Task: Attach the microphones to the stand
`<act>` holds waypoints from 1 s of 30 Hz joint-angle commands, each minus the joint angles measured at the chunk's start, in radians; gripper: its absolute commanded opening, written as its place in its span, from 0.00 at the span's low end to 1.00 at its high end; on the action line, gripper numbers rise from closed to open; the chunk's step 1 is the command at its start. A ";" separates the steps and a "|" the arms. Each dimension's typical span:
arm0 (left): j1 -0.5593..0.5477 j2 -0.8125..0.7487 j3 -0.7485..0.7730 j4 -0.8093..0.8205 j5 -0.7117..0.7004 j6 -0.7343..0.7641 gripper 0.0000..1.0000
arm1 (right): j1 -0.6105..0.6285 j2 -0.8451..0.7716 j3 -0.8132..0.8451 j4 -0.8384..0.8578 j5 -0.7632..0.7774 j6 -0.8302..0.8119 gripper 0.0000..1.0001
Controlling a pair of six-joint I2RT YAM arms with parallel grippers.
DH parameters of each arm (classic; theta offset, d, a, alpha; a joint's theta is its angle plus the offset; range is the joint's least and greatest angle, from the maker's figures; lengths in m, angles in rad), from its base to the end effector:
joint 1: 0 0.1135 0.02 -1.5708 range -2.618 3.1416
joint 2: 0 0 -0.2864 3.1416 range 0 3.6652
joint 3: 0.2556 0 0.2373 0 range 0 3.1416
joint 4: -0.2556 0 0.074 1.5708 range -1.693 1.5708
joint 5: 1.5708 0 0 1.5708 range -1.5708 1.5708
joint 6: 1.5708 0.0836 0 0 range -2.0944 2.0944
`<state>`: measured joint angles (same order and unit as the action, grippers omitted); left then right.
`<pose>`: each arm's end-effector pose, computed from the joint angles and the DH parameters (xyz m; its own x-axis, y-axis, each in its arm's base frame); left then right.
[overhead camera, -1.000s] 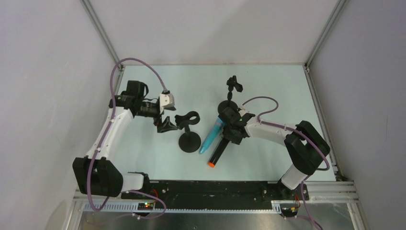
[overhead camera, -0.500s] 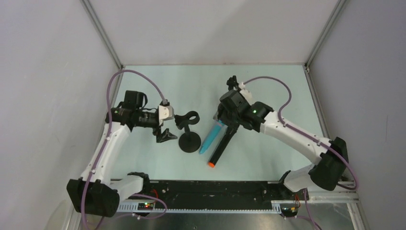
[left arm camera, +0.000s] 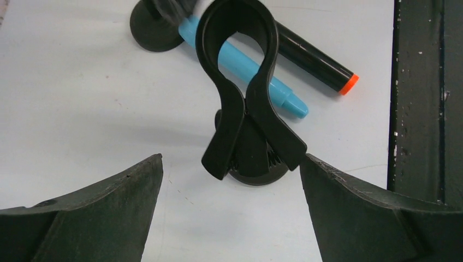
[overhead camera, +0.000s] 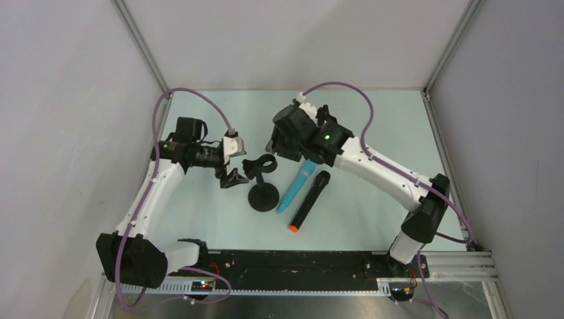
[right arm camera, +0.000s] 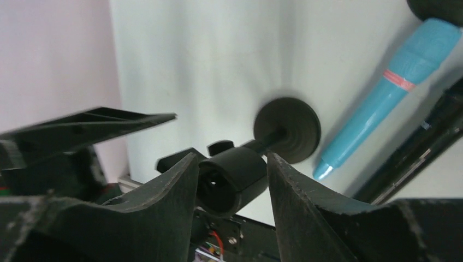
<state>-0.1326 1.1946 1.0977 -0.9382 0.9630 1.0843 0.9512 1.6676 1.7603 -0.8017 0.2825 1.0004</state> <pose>0.2003 -0.0960 0.3127 0.0354 0.5046 -0.8627 0.9830 0.1382 0.1212 0.2442 0.3022 0.3791 -0.7588 0.3282 -0.5626 -0.0376 0.8403 0.5409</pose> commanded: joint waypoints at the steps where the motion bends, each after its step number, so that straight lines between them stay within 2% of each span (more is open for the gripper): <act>1: -0.029 -0.006 0.042 0.061 0.008 -0.062 1.00 | 0.023 0.009 0.015 -0.074 0.021 -0.011 0.51; 13: -0.115 -0.029 -0.026 0.130 -0.049 -0.105 1.00 | 0.035 0.029 -0.015 -0.071 0.015 -0.011 0.42; 20: -0.122 -0.027 -0.044 0.184 -0.108 -0.130 0.99 | 0.040 -0.002 -0.042 -0.057 0.029 -0.014 0.44; 25: -0.126 -0.019 -0.021 0.196 -0.108 -0.165 0.90 | 0.048 -0.012 -0.040 -0.045 0.027 -0.035 0.48; 30: -0.132 -0.035 -0.026 0.195 -0.103 -0.171 0.90 | 0.049 -0.046 -0.055 -0.036 0.033 -0.050 0.49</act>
<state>-0.2523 1.1873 1.0554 -0.7731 0.8577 0.9401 0.9939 1.6844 1.7149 -0.8333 0.2913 0.9752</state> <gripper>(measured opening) 0.899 0.488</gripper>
